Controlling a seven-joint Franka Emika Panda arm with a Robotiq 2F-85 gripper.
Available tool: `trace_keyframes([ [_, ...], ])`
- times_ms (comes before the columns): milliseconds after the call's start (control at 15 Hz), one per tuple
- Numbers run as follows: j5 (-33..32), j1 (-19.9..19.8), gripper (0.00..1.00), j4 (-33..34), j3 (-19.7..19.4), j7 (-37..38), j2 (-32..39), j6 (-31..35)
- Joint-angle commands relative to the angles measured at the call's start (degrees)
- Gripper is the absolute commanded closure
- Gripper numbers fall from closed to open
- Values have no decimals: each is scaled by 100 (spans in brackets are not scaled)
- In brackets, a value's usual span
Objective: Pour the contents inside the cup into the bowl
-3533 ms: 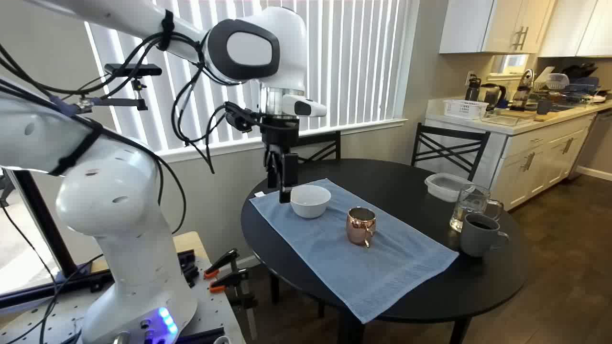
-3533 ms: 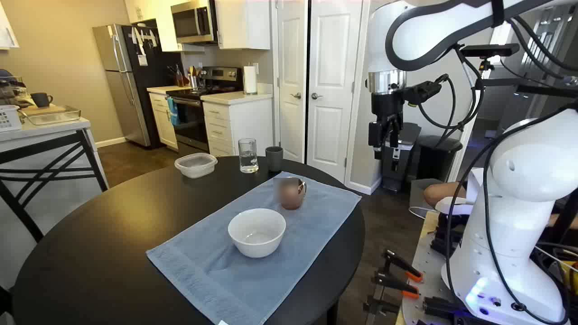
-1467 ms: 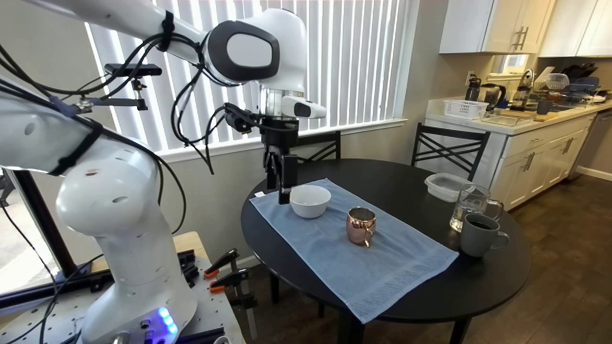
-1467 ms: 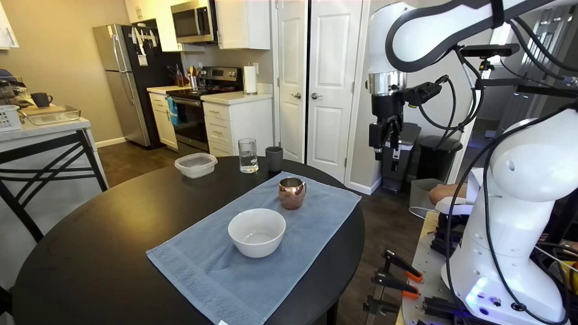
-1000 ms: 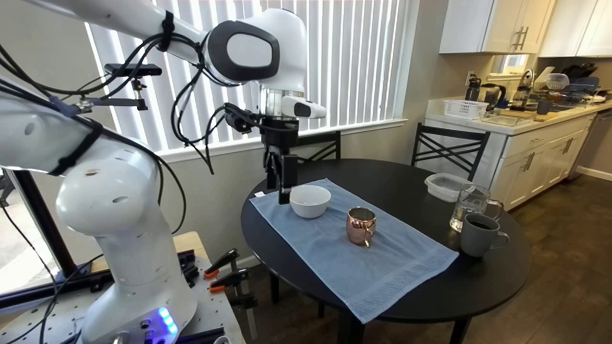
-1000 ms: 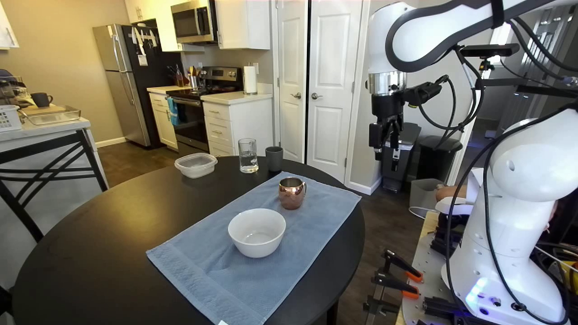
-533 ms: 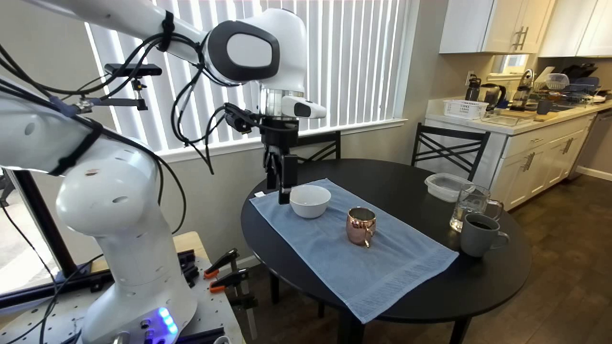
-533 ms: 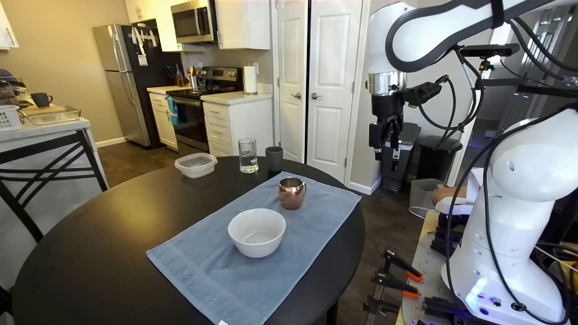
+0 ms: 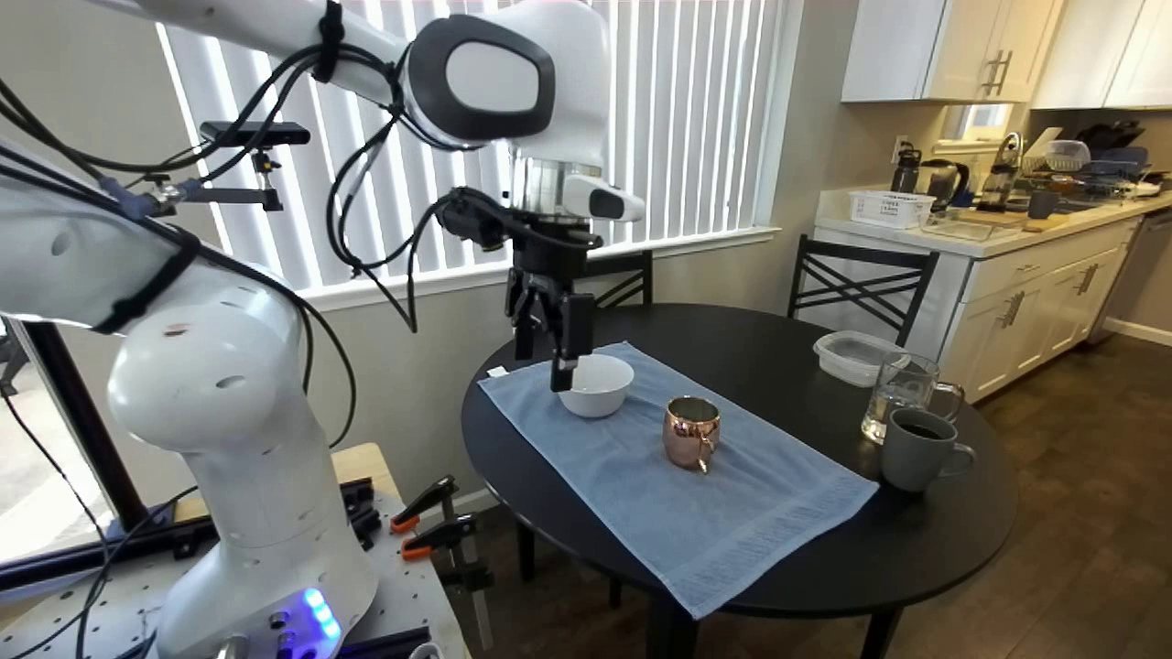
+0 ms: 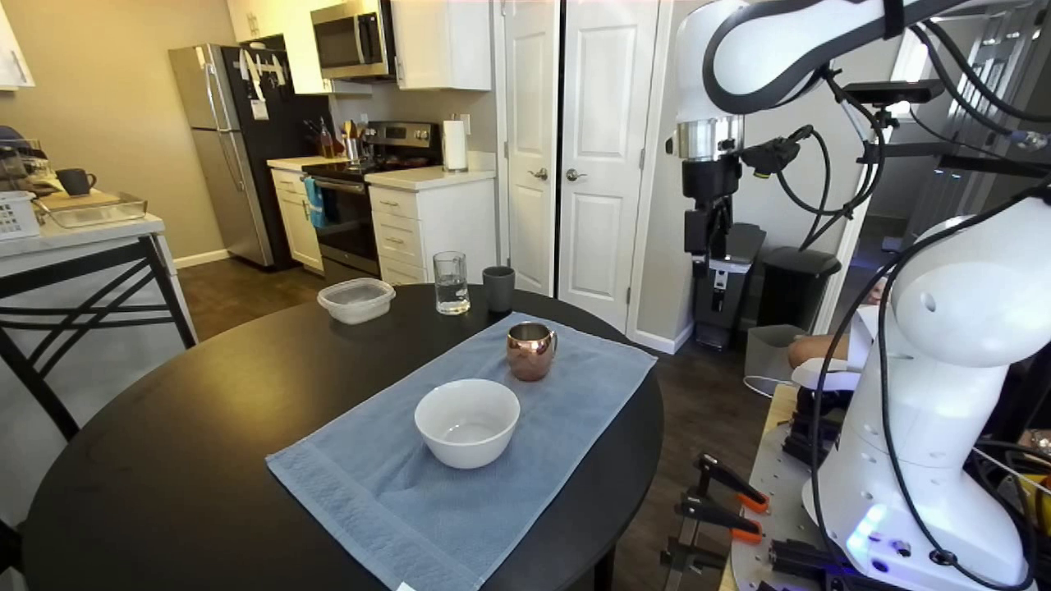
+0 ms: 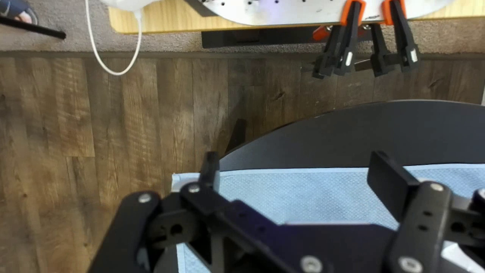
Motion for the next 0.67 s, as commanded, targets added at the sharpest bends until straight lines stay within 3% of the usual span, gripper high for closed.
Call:
trace_keyframes([
  [0,-503,131,0,952,-476,-1207,922,-152],
  [200,-817,244,0,1448,-590,-1859,1461,-51],
  [600,-1253,587,0,2240,-424,-2725,2474,110],
])
